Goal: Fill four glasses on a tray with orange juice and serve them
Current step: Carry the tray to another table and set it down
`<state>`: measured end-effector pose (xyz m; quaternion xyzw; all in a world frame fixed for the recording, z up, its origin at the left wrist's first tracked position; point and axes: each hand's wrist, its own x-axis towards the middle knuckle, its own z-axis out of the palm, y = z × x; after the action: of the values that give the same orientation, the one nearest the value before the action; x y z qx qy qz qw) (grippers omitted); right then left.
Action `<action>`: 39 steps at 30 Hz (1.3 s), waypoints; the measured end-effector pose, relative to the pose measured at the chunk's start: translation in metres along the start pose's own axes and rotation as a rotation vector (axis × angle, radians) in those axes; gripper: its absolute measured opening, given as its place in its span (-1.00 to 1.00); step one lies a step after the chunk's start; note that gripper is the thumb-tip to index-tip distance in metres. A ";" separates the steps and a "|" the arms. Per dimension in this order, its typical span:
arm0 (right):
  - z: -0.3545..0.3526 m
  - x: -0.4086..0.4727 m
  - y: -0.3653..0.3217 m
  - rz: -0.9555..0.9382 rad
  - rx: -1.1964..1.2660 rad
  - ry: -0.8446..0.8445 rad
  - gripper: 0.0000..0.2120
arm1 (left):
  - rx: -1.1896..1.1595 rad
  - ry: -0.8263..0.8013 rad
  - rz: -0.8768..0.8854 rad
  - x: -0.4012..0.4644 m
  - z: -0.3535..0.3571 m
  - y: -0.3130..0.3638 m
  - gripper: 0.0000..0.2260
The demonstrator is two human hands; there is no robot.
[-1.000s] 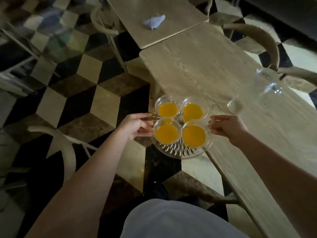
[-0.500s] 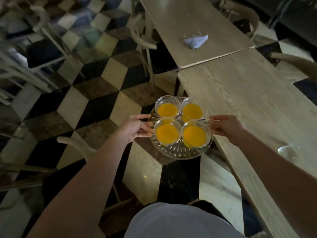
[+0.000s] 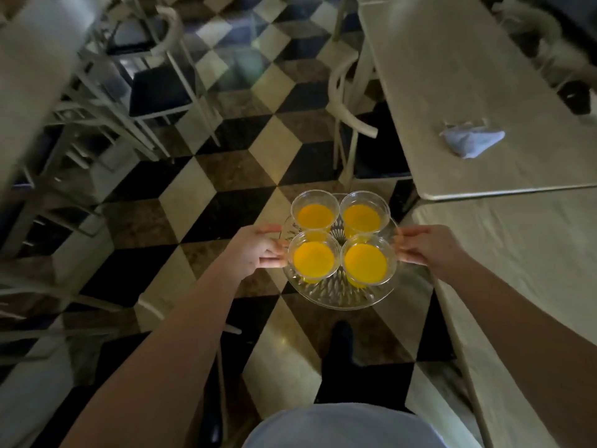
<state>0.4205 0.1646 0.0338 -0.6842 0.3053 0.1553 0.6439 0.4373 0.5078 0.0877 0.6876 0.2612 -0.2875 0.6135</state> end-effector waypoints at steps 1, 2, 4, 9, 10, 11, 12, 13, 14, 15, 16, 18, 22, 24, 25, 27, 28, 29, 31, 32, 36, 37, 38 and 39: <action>0.007 0.018 -0.015 -0.005 -0.007 -0.020 -0.74 | -0.004 0.016 0.002 0.014 -0.005 0.012 -0.55; 0.014 0.036 -0.030 -0.006 -0.011 -0.040 -0.74 | -0.012 0.041 -0.004 0.027 -0.009 0.024 -0.55; 0.027 0.069 -0.060 -0.012 -0.019 -0.072 -0.77 | -0.052 0.103 -0.026 0.053 -0.015 0.050 -0.56; 0.055 0.147 -0.133 -0.029 -0.051 -0.142 -0.75 | -0.067 0.176 -0.050 0.109 -0.029 0.121 -0.52; 0.061 0.161 -0.148 -0.031 -0.055 -0.154 -0.76 | -0.080 0.172 -0.049 0.121 -0.034 0.135 -0.52; 0.067 0.175 -0.162 -0.036 -0.062 -0.163 -0.76 | -0.089 0.170 -0.042 0.133 -0.038 0.147 -0.53; 0.073 0.188 -0.175 -0.039 -0.067 -0.167 -0.76 | -0.100 0.169 -0.036 0.145 -0.043 0.160 -0.53; 0.079 0.202 -0.187 -0.036 -0.069 -0.162 -0.76 | -0.112 0.166 -0.032 0.158 -0.047 0.172 -0.53; 0.086 0.217 -0.198 -0.028 -0.066 -0.155 -0.77 | -0.129 0.156 -0.032 0.172 -0.052 0.183 -0.53; 0.093 0.233 -0.208 -0.020 -0.064 -0.149 -0.77 | -0.145 0.144 -0.038 0.187 -0.057 0.196 -0.53; 0.099 0.248 -0.219 -0.015 -0.066 -0.144 -0.77 | -0.159 0.135 -0.045 0.202 -0.061 0.208 -0.53; 0.114 0.280 -0.239 -0.011 -0.081 -0.124 -0.77 | -0.151 0.124 -0.055 0.235 -0.072 0.234 -0.52; 0.146 0.341 -0.278 -0.002 -0.081 -0.055 -0.78 | -0.112 0.089 -0.070 0.304 -0.096 0.289 -0.55; 0.162 0.370 -0.301 0.006 -0.073 -0.036 -0.77 | -0.092 0.071 -0.059 0.334 -0.109 0.321 -0.58; 0.169 0.384 -0.312 0.006 -0.084 -0.034 -0.76 | -0.075 0.063 -0.049 0.347 -0.115 0.336 -0.58; 0.183 0.410 -0.335 -0.003 -0.095 -0.044 -0.71 | -0.049 0.043 -0.027 0.375 -0.127 0.365 -0.57; 0.190 0.422 -0.348 -0.003 -0.088 -0.043 -0.70 | -0.045 0.035 -0.020 0.389 -0.134 0.380 -0.56; 0.198 0.434 -0.362 -0.005 -0.080 -0.039 -0.69 | -0.041 0.031 -0.015 0.404 -0.140 0.395 -0.56; 0.212 0.457 -0.390 -0.016 -0.064 -0.037 -0.69 | -0.023 0.038 -0.014 0.433 -0.151 0.425 -0.56; 0.220 0.470 -0.405 -0.018 -0.060 -0.041 -0.69 | -0.017 0.035 -0.015 0.448 -0.156 0.441 -0.56; 0.240 0.537 -0.458 -0.003 -0.042 -0.035 -0.71 | -0.019 0.043 -0.007 0.513 -0.163 0.502 -0.54; 0.242 0.556 -0.470 0.005 -0.040 -0.035 -0.70 | -0.018 0.043 -0.006 0.529 -0.164 0.517 -0.56; 0.245 0.576 -0.481 0.015 -0.040 -0.036 -0.70 | -0.018 0.037 -0.007 0.546 -0.164 0.533 -0.56; 0.247 0.596 -0.493 0.024 -0.040 -0.031 -0.70 | -0.020 0.032 -0.011 0.564 -0.164 0.549 -0.56</action>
<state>1.2260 0.2684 0.0301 -0.6907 0.3004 0.1797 0.6328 1.2340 0.6137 0.0781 0.6846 0.2776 -0.2771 0.6143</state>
